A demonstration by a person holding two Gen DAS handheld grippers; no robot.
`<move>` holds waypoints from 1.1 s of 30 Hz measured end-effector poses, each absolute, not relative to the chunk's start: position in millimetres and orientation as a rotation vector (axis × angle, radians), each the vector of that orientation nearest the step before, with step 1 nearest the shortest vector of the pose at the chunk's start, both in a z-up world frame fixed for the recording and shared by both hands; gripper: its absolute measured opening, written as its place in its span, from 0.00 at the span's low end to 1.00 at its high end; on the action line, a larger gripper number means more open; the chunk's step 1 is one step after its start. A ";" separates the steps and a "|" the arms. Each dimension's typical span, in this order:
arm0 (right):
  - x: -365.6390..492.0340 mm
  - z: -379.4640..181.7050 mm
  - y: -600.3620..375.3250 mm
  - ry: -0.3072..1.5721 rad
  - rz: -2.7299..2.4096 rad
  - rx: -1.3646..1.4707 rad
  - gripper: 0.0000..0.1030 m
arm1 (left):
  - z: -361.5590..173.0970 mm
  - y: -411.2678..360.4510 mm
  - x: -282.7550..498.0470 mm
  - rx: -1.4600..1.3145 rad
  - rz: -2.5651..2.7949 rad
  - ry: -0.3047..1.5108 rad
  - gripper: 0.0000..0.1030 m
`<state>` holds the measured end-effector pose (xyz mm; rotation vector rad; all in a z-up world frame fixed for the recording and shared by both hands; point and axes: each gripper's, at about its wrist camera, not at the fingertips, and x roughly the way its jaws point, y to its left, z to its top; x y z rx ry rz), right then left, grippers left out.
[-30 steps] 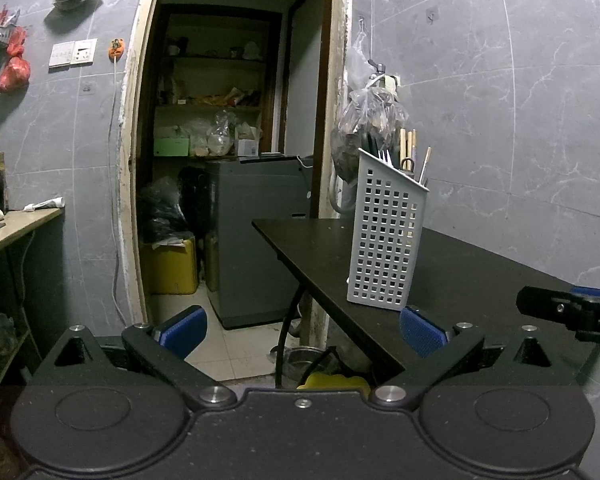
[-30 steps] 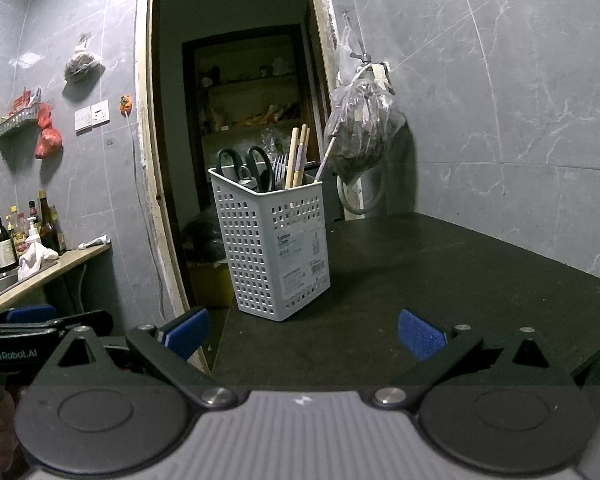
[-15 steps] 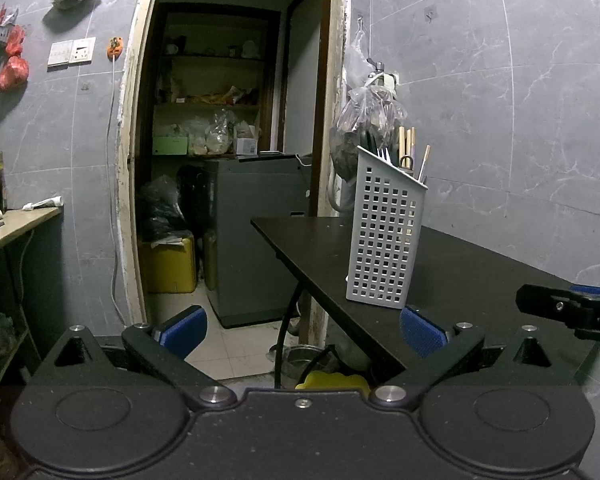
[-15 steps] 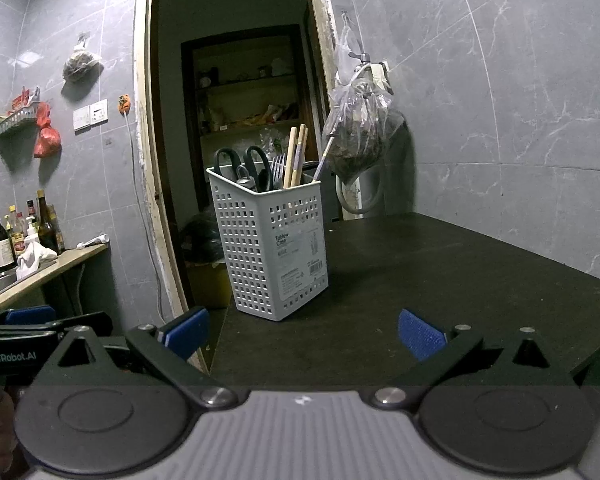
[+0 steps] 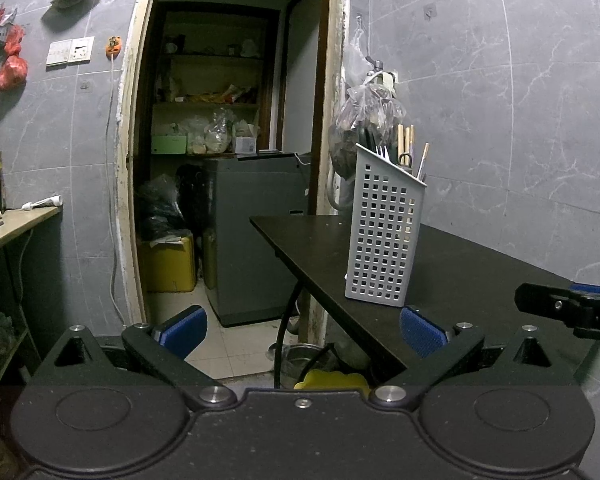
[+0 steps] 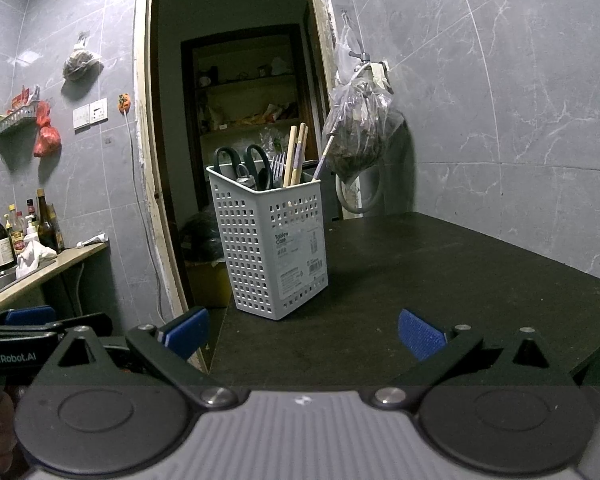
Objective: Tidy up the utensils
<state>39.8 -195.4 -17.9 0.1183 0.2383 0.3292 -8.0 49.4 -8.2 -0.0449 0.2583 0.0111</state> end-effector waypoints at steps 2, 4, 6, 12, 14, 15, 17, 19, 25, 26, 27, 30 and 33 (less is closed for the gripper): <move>39.7 -17.9 -195.5 0.238 0.329 0.118 1.00 | -8.2 49.4 -8.0 -0.044 0.010 0.259 0.99; 39.7 -17.9 -195.4 0.239 0.329 0.118 1.00 | -8.2 49.4 -7.9 -0.044 0.009 0.260 0.99; 39.6 -18.0 -195.7 0.239 0.330 0.117 1.00 | -9.2 48.5 -8.4 -0.043 0.010 0.261 0.99; 39.4 -17.6 -195.1 0.240 0.329 0.118 1.00 | -10.7 47.3 -8.9 -0.047 0.011 0.260 0.99; 39.9 -19.0 -195.2 0.241 0.330 0.117 1.00 | -12.4 46.2 -8.8 -0.047 0.011 0.260 0.99; 39.9 -18.9 -195.0 0.241 0.329 0.117 1.00 | -12.1 46.4 -8.8 -0.046 0.010 0.260 0.99; 39.5 -19.8 -194.9 0.241 0.330 0.115 1.00 | -12.0 46.4 -8.7 -0.046 0.011 0.260 0.99; 39.3 -20.7 -194.7 0.241 0.331 0.115 1.00 | -12.6 46.5 -8.6 -0.047 0.010 0.259 0.99; 39.3 -21.0 -194.6 0.242 0.331 0.114 1.00 | -12.5 46.8 -8.1 -0.045 0.009 0.256 0.99; 39.3 -21.0 -194.7 0.242 0.331 0.114 1.00 | -12.7 46.7 -7.9 -0.044 0.007 0.255 0.99; 39.1 -21.1 -194.9 0.242 0.331 0.114 1.00 | -12.5 46.7 -7.4 -0.043 0.005 0.254 0.99; 39.2 -21.1 -195.0 0.242 0.332 0.114 1.00 | -13.3 46.0 -6.9 -0.040 0.002 0.253 0.99; 39.2 -22.1 -194.8 0.244 0.332 0.112 1.00 | -12.5 46.3 -6.9 -0.041 0.003 0.253 0.99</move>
